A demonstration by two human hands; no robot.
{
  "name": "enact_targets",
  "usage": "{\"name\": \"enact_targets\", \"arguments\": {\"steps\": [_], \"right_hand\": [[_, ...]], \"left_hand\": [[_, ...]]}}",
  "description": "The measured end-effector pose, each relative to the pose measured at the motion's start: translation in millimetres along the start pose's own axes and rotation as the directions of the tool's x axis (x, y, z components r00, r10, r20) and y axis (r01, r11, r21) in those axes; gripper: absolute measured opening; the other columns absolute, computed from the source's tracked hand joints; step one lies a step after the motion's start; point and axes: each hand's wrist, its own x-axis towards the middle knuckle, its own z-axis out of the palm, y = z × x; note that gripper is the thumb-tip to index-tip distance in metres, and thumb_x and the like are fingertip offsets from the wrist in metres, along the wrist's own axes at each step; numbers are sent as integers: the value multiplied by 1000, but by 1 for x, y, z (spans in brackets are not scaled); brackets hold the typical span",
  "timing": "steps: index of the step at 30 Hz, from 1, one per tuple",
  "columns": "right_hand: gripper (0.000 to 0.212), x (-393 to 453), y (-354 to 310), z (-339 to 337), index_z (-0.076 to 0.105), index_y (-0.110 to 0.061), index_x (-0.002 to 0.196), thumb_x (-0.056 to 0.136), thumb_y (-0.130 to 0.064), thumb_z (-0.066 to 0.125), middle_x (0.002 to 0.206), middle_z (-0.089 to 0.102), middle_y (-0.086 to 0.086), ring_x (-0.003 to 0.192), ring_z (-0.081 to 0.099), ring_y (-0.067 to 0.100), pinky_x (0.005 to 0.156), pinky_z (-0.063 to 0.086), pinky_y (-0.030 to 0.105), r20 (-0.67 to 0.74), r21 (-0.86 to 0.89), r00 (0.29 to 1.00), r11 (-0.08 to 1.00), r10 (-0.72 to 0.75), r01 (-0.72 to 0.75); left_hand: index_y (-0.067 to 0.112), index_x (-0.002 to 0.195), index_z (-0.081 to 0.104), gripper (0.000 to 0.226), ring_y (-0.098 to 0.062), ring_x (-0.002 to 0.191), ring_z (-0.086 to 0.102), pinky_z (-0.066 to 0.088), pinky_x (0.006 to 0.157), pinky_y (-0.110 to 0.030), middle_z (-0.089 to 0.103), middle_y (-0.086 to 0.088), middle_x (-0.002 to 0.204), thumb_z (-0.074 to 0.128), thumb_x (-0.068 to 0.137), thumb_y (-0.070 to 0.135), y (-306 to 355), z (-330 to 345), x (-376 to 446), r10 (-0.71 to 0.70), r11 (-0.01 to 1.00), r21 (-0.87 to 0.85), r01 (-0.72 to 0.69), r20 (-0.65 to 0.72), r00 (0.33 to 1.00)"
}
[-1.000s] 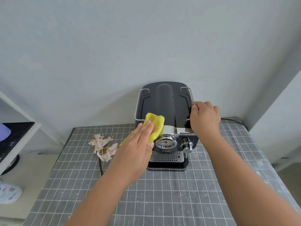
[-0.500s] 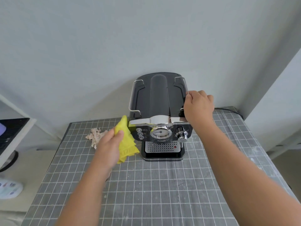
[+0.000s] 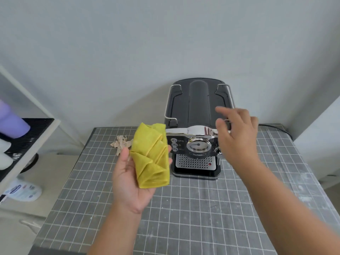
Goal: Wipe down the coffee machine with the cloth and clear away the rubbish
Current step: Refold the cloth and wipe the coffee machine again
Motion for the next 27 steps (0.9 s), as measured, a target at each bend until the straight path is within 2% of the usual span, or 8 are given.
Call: {"name": "enact_targets", "arguments": {"steps": [2, 5, 8, 12, 15, 20, 24, 27], "right_hand": [[24, -18, -11, 3, 68, -31, 111, 93, -23, 53, 108, 56, -4, 105, 42, 22, 97, 35, 34, 126, 48, 989, 996, -81, 75], [17, -32, -28, 4, 70, -33, 102, 92, -30, 56, 102, 52, -11, 106, 46, 16, 92, 43, 33, 343, 213, 933, 976, -111, 38], [17, -37, -38, -1, 70, -36, 100, 89, -42, 59, 104, 50, -11, 108, 41, 11, 92, 42, 30, 402, 232, 908, 972, -119, 25], [39, -39, -45, -10, 71, -32, 97, 72, -61, 63, 101, 53, -14, 106, 51, 10, 86, 44, 22, 530, 254, 843, 966, -96, -49], [26, -42, -46, -16, 68, -33, 86, 70, -52, 75, 97, 56, -14, 86, 54, 0, 71, 42, 16, 608, 223, 789, 973, -92, -58], [25, -45, -42, -19, 62, -15, 81, 71, -33, 76, 78, 67, 13, 68, 58, 26, 75, 53, 56, 677, 388, 729, 891, -102, -236], [17, -47, -37, -21, 57, -10, 82, 78, -10, 73, 70, 61, 4, 68, 54, 22, 61, 47, 41, 694, 512, 710, 776, -121, -368], [18, -47, -32, -22, 59, -16, 81, 82, -3, 70, 74, 61, 0, 67, 57, 17, 56, 49, 31, 653, 528, 751, 768, -94, -362]], "left_hand": [[13, 145, 42, 67, -49, 139, 27, 23, 114, -59, 33, -23, 151, 36, 97, 59, -10, 2, -3, -76, 997, -29, 76, 9, 997], [11, 139, 50, 72, -47, 127, 47, 41, 103, -58, 47, -26, 141, 42, 90, 64, -26, 14, -6, -150, 987, -51, 153, 61, 987], [6, 129, 60, 70, -40, 120, 57, 43, 102, -55, 56, -25, 132, 42, 89, 60, -34, 21, -7, -159, 987, -9, 159, 6, 987], [4, 130, 59, 63, -34, 123, 56, 39, 107, -51, 57, -21, 134, 47, 91, 52, -37, 27, -8, -158, 986, 57, 159, -33, 987], [4, 136, 52, 68, -34, 118, 59, 42, 104, -51, 58, -23, 131, 67, 81, 41, -38, 35, -10, -125, 986, 108, 129, -49, 991], [19, 105, 64, 26, -26, 94, 65, 51, 85, -46, 65, -14, 112, 59, 80, 16, -39, 32, -8, 128, 955, 278, -102, -77, 989], [33, 119, 54, 47, -16, 89, 62, 52, 81, -33, 67, -1, 94, 65, 83, 4, -26, 25, -11, 382, 759, 567, -319, 9, 924], [26, 131, 45, 57, -7, 92, 64, 52, 80, -23, 70, 8, 92, 64, 82, 3, -15, 19, -14, 467, 585, 719, -375, 79, 881]]}}
